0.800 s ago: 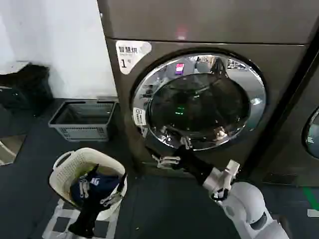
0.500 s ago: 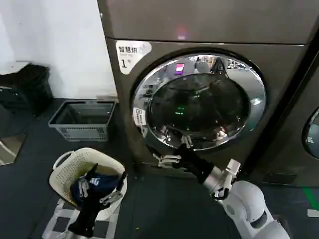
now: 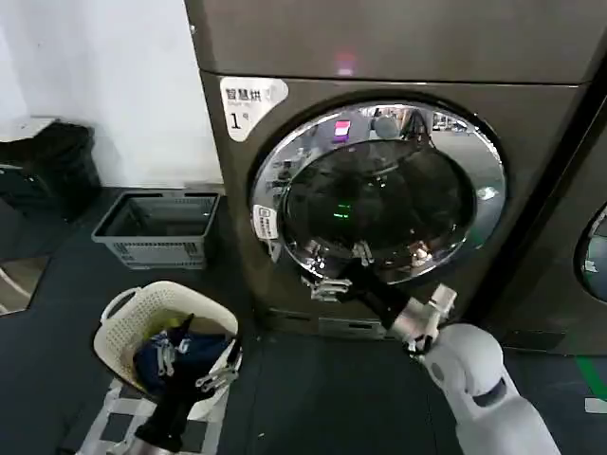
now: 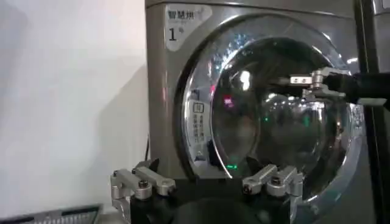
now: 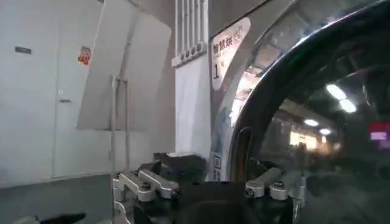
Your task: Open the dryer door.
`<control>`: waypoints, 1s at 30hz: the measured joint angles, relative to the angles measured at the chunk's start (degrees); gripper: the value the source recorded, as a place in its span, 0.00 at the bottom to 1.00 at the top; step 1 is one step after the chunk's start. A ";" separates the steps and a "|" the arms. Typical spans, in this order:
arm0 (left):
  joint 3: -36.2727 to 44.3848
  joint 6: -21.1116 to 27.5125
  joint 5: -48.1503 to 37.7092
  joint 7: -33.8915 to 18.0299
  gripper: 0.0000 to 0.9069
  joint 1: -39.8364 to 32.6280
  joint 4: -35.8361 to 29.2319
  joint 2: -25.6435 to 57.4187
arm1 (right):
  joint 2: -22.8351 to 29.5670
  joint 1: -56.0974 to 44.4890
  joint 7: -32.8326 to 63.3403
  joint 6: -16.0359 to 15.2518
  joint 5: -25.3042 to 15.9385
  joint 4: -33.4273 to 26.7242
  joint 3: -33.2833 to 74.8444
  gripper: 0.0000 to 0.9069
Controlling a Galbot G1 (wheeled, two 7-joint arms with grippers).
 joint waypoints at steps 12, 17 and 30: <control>-0.12 1.63 0.33 0.23 1.00 -0.04 -0.08 -0.12 | 0.79 4.09 -3.15 3.11 -3.33 -8.42 -2.68 1.00; -0.13 1.67 0.33 0.23 1.00 -0.30 -0.08 -0.17 | 1.71 5.57 -3.48 3.62 -3.76 -10.88 -3.53 1.00; -0.13 1.90 0.26 0.15 1.00 -0.40 0.06 0.03 | 3.49 8.41 -3.49 4.04 -4.57 -14.55 -5.48 1.00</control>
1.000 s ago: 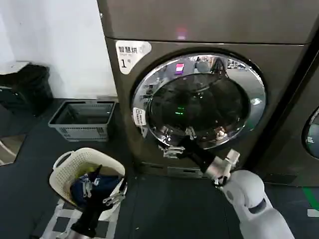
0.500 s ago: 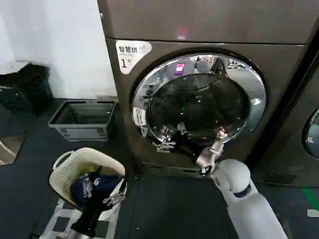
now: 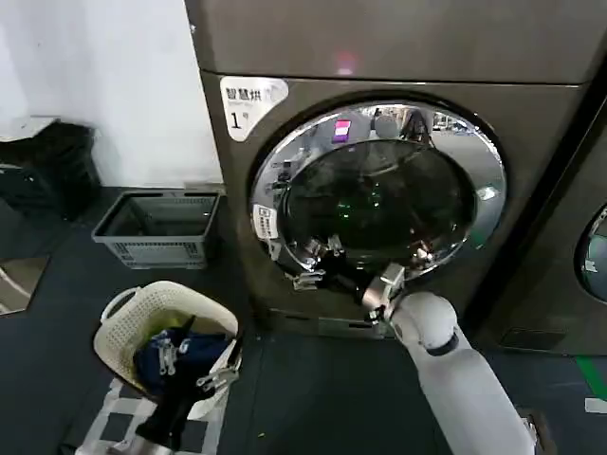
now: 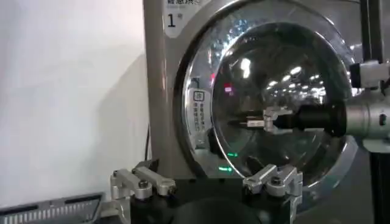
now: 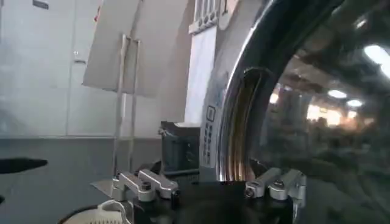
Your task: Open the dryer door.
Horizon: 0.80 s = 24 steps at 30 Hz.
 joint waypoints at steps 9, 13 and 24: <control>0.00 0.23 -0.19 0.17 1.00 0.21 -0.20 0.21 | 0.71 1.40 -0.08 0.09 -0.21 -1.50 -1.28 1.00; 0.00 0.27 -0.21 0.16 1.00 0.24 -0.39 0.12 | 1.07 1.76 -0.08 0.15 -0.43 -2.01 -1.50 1.00; -0.03 0.23 -0.21 0.24 1.00 0.35 -0.59 0.02 | 1.96 2.83 0.05 0.29 -1.12 -3.42 -2.35 1.00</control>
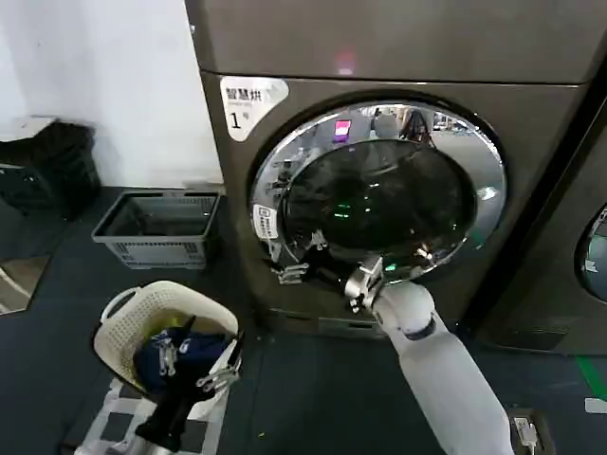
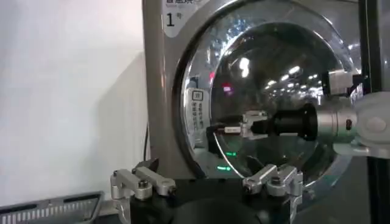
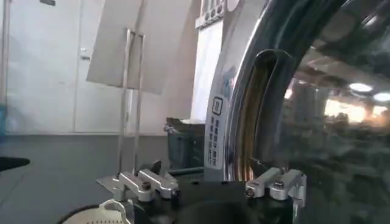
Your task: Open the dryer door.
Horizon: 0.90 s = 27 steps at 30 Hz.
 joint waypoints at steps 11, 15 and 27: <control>-0.04 -0.03 0.00 0.14 1.00 -0.01 -0.04 -0.09 | 1.29 0.95 0.11 -0.15 -0.51 -1.38 -0.43 1.00; 0.02 -0.05 0.00 0.18 1.00 -0.09 -0.04 -0.16 | 1.94 1.38 0.08 -0.15 -0.88 -2.02 -0.66 1.00; 0.13 -0.08 0.00 0.12 1.00 -0.14 -0.18 -0.43 | 2.24 2.12 -2.55 0.59 -0.09 -3.04 -1.31 1.00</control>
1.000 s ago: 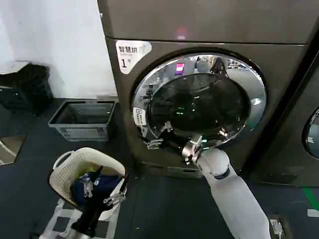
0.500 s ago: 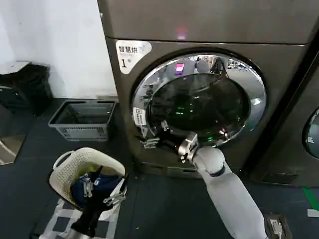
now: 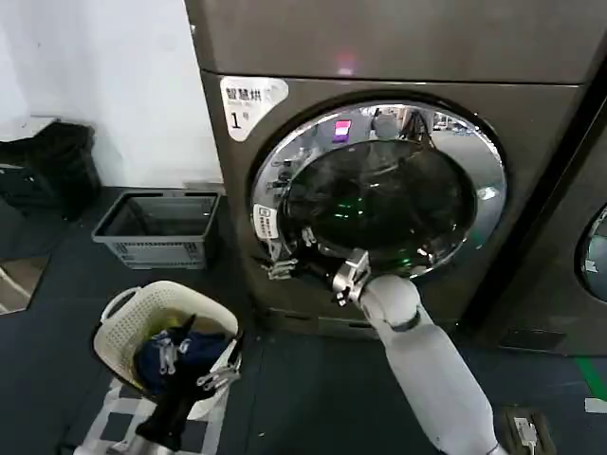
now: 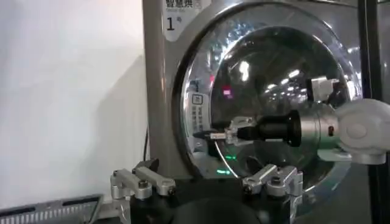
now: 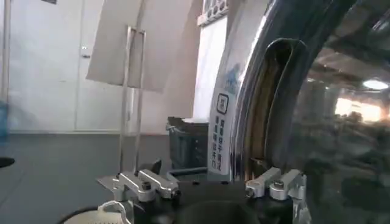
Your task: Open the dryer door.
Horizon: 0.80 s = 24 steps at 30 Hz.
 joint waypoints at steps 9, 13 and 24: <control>0.00 -0.03 0.00 -0.01 1.00 -0.13 0.05 -0.10 | -0.76 0.14 -2.71 0.87 2.66 0.15 -0.20 1.00; -0.02 -0.04 -0.01 0.03 1.00 -0.17 0.09 -0.07 | -1.14 0.11 -3.34 1.17 2.83 0.20 -0.13 1.00; -0.40 0.04 -0.02 -0.05 1.00 -0.06 0.05 0.06 | -2.72 -1.86 -9.03 1.95 2.39 0.84 0.86 1.00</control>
